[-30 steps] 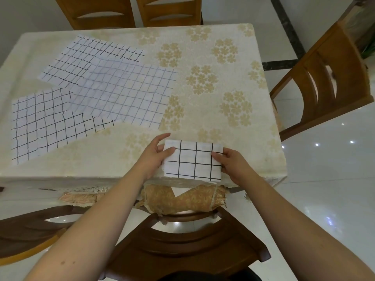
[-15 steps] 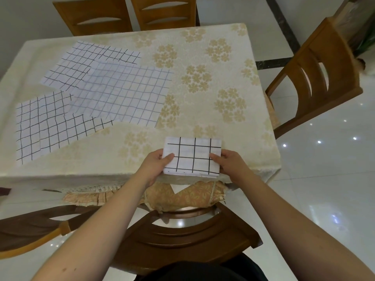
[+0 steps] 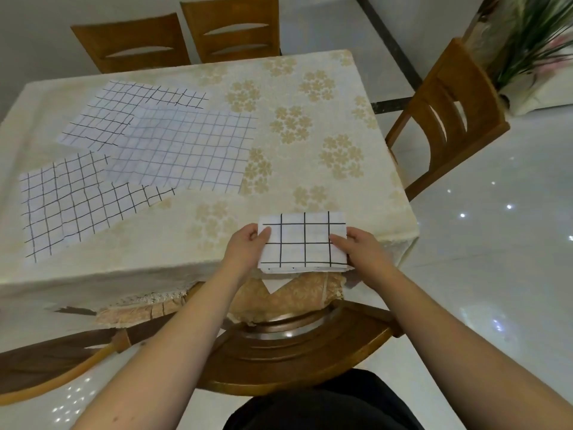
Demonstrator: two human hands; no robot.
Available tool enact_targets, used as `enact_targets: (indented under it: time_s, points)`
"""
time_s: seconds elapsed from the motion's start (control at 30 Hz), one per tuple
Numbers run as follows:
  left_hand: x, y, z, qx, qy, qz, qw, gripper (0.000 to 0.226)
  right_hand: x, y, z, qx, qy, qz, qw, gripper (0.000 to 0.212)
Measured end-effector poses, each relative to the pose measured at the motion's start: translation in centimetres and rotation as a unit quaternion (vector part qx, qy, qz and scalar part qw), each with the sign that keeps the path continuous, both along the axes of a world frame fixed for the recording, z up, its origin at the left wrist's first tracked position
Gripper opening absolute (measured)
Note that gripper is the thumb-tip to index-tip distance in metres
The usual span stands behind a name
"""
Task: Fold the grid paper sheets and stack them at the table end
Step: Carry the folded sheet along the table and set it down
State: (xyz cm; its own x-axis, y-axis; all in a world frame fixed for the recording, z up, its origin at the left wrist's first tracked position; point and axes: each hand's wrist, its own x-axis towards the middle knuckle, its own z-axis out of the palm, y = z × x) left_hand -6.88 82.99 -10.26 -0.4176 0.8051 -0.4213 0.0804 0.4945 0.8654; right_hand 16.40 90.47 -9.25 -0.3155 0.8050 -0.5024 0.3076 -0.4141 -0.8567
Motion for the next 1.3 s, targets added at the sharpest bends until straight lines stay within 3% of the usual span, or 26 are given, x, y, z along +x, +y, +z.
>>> enact_targets:
  time_s: [0.07,0.13,0.2,0.27,0.37,0.57,0.87,1.03,1.3]
  points:
    - [-0.3,-0.4,0.1,0.021,0.027,-0.028,0.999,0.056,0.6,-1.2,0.3,-0.004,-0.008,-0.014,1.0,0.042]
    - [-0.2,-1.1,0.2,0.012,0.009,-0.041,0.999,0.058,1.5,-2.2,0.3,-0.021,-0.021,-0.017,0.999,0.062]
    - [0.3,-1.7,0.6,0.011,-0.005,-0.068,0.998,0.041,2.2,-3.4,1.5,-0.027,-0.018,-0.044,0.999,0.046]
    - [1.0,-1.8,0.7,0.021,-0.007,-0.117,0.993,0.04,3.6,-4.3,2.2,-0.02,-0.012,-0.073,0.997,0.026]
    - [3.0,-1.5,0.8,0.025,-0.039,-0.164,0.985,0.042,6.3,-5.8,3.2,-0.016,0.022,-0.131,0.991,0.014]
    - [9.0,-0.2,2.3,0.029,-0.103,-0.212,0.971,0.01,11.9,-7.7,4.0,0.003,0.018,-0.218,0.976,0.024]
    - [19.3,4.0,3.0,0.005,-0.104,-0.287,0.952,0.019,21.6,-8.5,3.3,-0.008,0.046,-0.332,0.942,0.019]
    - [27.9,6.2,2.9,-0.024,-0.094,-0.32,0.943,0.008,30.0,-8.4,2.4,-0.007,0.049,-0.355,0.933,0.023]
    - [38.6,9.1,1.5,-0.059,-0.061,-0.329,0.94,0.018,41.0,-6.1,1.5,-0.026,0.053,-0.355,0.933,0.018]
